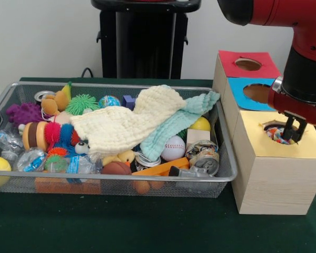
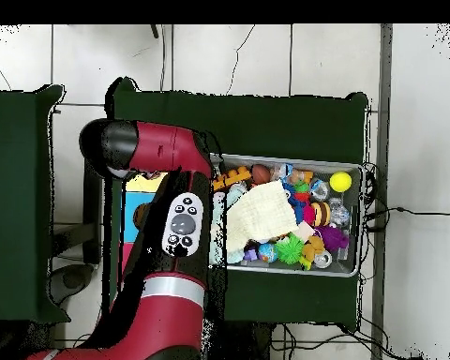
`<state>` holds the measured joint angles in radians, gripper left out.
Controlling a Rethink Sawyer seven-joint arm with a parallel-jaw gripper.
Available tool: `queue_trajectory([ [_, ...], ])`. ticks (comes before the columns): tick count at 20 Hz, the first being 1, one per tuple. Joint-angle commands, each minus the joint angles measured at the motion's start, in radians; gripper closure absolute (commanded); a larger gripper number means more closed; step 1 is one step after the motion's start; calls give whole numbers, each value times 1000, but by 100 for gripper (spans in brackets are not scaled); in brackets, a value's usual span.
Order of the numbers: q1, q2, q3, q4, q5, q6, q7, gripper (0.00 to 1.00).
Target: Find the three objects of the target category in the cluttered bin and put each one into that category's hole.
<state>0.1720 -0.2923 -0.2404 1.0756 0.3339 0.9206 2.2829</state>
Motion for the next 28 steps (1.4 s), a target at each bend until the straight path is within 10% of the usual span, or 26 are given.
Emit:
queue_trajectory([
  [1, -18, -22, 54, 0, 19, 63, 173, 100],
  [6, -20, -22, 55, 7, 2, 44, 137, 100],
  [7, -20, -27, 56, 17, 0, 42, 132, 0],
  [28, -28, -63, 51, 9, 2, 120, 139, 0],
])
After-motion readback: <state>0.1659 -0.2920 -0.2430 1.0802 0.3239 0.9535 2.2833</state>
